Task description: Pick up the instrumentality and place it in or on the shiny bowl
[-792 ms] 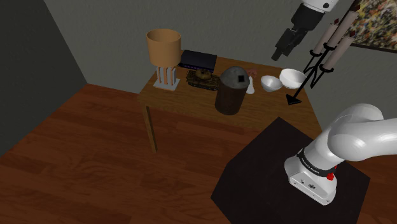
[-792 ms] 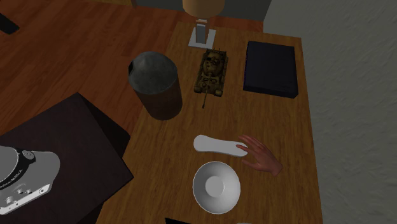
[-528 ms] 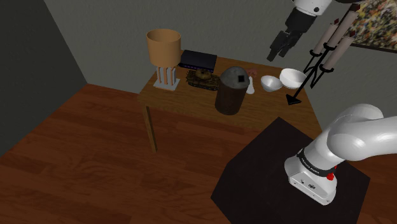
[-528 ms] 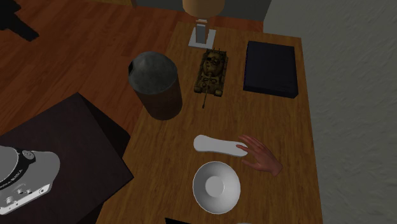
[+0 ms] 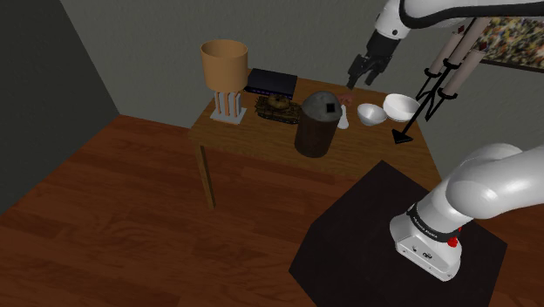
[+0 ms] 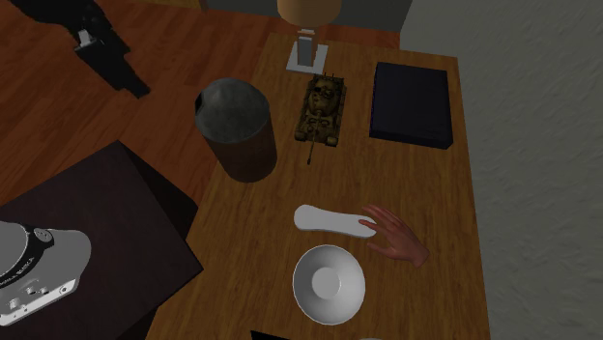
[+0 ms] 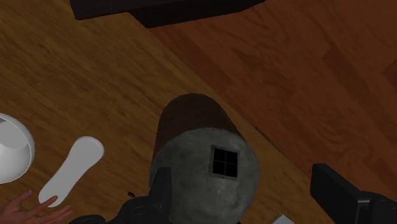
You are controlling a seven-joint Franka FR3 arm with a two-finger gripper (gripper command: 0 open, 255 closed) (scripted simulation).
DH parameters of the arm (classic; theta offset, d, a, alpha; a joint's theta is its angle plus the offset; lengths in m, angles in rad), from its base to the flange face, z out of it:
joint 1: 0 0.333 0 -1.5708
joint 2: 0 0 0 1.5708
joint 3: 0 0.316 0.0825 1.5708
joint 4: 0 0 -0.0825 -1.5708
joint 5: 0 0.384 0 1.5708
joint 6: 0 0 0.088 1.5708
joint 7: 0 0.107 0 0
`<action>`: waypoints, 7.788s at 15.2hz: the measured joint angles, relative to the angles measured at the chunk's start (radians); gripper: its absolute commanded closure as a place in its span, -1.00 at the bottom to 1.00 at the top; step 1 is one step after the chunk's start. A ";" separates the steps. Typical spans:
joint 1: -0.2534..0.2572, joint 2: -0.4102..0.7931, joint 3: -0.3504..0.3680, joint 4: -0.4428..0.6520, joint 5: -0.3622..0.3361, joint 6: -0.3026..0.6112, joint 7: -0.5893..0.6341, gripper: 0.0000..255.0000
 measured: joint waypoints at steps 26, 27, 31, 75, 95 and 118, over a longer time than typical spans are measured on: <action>-0.169 0.873 -0.156 0.445 0.111 0.560 0.031 -1.00; -0.180 0.908 -0.157 0.476 0.118 0.470 0.034 -1.00; -0.227 1.030 -0.165 0.567 0.150 0.441 0.040 -1.00; -0.316 1.274 -0.171 0.798 0.195 0.343 0.064 1.00; -0.318 1.139 -0.205 0.835 0.156 0.173 0.066 1.00; -0.761 1.437 -0.241 1.363 0.226 -0.072 -0.323 1.00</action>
